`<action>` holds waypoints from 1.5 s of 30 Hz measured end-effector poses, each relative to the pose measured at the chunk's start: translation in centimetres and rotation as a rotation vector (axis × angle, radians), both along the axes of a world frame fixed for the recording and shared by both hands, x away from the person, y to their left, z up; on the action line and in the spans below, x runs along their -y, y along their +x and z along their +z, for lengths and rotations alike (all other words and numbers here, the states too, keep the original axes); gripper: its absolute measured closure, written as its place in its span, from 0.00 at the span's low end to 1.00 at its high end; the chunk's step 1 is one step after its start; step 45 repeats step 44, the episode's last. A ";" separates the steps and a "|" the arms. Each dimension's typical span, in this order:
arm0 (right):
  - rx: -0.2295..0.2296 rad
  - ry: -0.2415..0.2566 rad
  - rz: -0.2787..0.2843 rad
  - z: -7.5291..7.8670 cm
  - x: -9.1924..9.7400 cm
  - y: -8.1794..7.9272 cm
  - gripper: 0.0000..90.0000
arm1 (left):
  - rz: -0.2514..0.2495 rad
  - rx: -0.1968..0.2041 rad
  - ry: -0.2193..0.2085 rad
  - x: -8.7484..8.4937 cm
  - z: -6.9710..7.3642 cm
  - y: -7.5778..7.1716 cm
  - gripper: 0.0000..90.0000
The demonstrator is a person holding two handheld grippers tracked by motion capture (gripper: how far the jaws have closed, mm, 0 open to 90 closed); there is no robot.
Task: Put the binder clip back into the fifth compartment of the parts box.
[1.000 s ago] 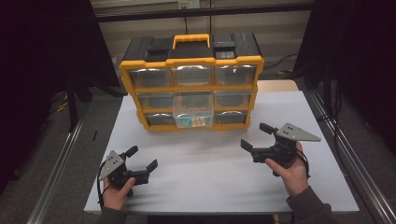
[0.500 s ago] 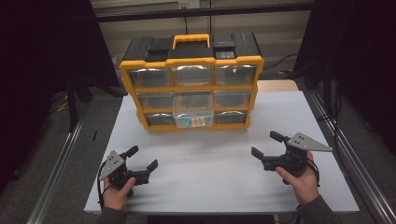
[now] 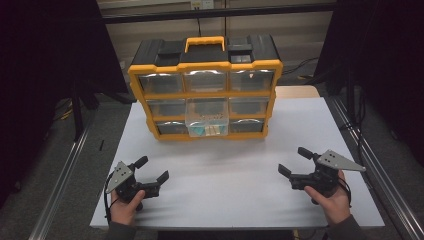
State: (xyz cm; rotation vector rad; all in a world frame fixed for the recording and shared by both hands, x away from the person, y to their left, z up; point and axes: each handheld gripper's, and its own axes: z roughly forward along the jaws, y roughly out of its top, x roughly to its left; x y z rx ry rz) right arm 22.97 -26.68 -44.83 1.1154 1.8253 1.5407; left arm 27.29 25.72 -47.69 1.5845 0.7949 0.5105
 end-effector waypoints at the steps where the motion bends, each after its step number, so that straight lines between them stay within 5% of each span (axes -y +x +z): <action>1: -0.007 -0.002 -0.003 -0.1 0.2 -0.1 0.05 | 0.002 -0.001 -0.001 0.0 0.0 0.0 0.02; 45: -0.023 -0.006 -0.080 -2.4 3.9 -2.4 0.05 | 0.001 0.005 0.000 0.0 0.0 0.1 0.02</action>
